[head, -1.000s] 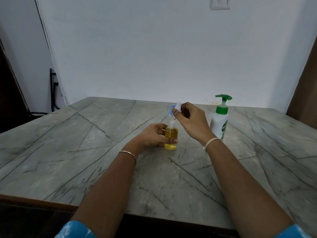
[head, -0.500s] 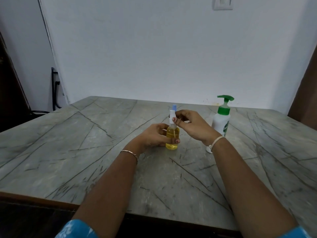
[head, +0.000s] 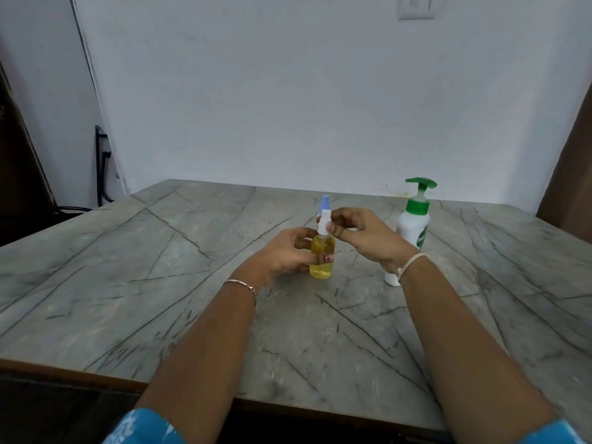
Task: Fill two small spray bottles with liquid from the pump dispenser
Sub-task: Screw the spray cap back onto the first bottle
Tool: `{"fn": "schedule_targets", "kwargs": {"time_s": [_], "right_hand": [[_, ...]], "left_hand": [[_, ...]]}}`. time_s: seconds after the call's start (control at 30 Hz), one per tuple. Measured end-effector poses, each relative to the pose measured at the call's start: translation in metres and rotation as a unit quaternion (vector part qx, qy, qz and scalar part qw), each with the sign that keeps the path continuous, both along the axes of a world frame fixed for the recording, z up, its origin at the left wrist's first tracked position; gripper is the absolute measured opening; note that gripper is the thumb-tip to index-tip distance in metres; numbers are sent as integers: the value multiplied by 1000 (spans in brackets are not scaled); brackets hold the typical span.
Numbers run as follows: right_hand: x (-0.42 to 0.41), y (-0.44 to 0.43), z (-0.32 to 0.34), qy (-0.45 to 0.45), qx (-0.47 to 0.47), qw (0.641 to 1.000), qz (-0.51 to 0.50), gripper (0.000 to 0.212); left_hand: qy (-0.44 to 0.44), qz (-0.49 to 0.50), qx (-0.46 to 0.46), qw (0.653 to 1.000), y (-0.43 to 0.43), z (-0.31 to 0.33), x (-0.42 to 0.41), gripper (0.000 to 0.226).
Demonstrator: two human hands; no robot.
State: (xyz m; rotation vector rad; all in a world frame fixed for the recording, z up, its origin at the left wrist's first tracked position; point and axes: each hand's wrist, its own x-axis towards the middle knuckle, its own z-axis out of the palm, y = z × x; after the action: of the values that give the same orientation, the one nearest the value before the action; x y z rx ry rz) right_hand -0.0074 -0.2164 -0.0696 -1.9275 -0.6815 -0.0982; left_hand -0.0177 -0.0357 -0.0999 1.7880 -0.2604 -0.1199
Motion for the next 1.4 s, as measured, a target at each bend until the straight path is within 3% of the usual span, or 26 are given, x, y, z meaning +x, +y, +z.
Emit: {"fn": "schedule_targets", "kwargs": {"time_s": [0.13, 0.33, 0.53, 0.73, 0.87, 0.97, 1.23, 1.4], "right_hand": [[0, 0, -2, 12, 13, 1000, -3, 27], [2, 10, -9, -55, 8, 993, -108, 37], [-6, 12, 1, 73, 131, 989, -13, 34], [1, 10, -1, 60, 148, 984, -75, 28], [0, 6, 0, 76, 128, 988, -29, 23], [1, 3, -1, 54, 120, 991, 3, 37], [-2, 21, -10, -64, 98, 987, -112, 39], [-2, 12, -5, 13, 50, 999, -6, 32]], "left_hand": [[6, -7, -12, 1000, 0, -1, 1, 55], [3, -6, -17, 1000, 2, -3, 4, 61], [8, -2, -15, 1000, 2, -3, 5, 67], [26, -9, -18, 999, 2, -1, 6, 72], [37, -9, -38, 999, 2, 0, 4, 66], [39, -10, -38, 998, 1, 1, 2, 64], [26, -10, -15, 1000, 0, 2, -1, 61], [31, -9, -10, 999, 1, 2, 0, 65]]}}
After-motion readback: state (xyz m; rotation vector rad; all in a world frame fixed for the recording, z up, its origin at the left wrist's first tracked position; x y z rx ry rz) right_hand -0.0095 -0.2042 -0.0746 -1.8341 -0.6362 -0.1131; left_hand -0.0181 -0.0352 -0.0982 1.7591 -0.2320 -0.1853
